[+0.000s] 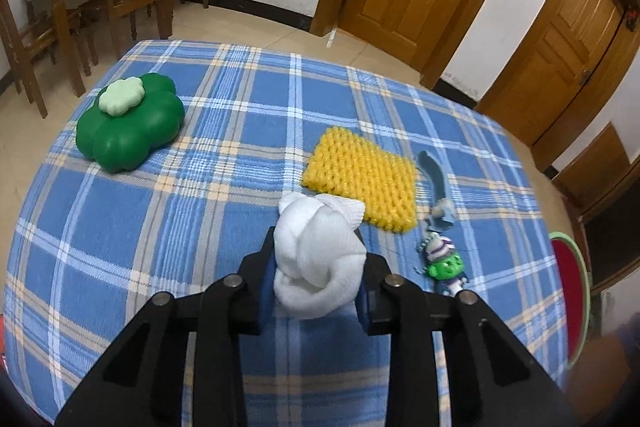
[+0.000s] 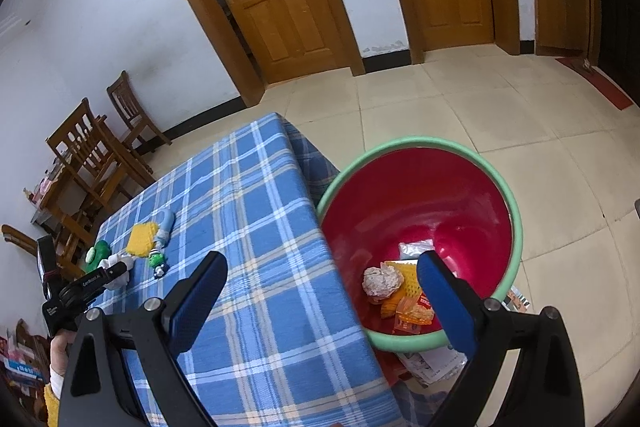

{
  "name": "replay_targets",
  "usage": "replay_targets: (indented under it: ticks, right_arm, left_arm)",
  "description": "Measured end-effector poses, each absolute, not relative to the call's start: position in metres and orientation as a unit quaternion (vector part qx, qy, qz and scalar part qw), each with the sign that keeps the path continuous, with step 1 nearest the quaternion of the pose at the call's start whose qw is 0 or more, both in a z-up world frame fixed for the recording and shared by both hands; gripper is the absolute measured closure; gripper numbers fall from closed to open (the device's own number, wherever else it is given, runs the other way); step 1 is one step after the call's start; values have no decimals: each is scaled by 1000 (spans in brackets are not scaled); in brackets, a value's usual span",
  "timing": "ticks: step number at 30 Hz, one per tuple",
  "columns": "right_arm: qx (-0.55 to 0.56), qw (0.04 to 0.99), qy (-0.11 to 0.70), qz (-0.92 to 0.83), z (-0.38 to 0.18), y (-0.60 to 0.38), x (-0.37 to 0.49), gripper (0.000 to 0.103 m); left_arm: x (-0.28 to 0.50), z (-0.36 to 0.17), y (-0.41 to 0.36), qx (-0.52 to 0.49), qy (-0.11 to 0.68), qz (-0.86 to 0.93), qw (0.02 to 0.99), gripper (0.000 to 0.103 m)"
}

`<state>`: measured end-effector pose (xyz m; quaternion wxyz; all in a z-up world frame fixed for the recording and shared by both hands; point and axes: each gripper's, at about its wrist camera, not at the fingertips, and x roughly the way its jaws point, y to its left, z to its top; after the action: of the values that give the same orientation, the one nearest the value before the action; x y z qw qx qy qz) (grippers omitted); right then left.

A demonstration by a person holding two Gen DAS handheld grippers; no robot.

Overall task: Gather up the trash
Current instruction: 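Grasp the white cloth with the left gripper and lift it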

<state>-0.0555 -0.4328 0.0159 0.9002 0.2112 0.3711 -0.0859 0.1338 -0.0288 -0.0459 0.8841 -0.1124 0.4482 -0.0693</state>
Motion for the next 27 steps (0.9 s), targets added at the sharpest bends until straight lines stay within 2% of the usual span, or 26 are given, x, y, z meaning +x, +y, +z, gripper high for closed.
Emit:
replay_targets:
  ticks: [16,27]
  right_arm:
    - [188,903,387,10,62,-375,-15,5]
    - [135,894,425,46,47,-305,48,6]
  left_arm:
    - [102,3,-11,-93,426,-63,898,71]
    - [115,10,3,-66,432,-50,898,71]
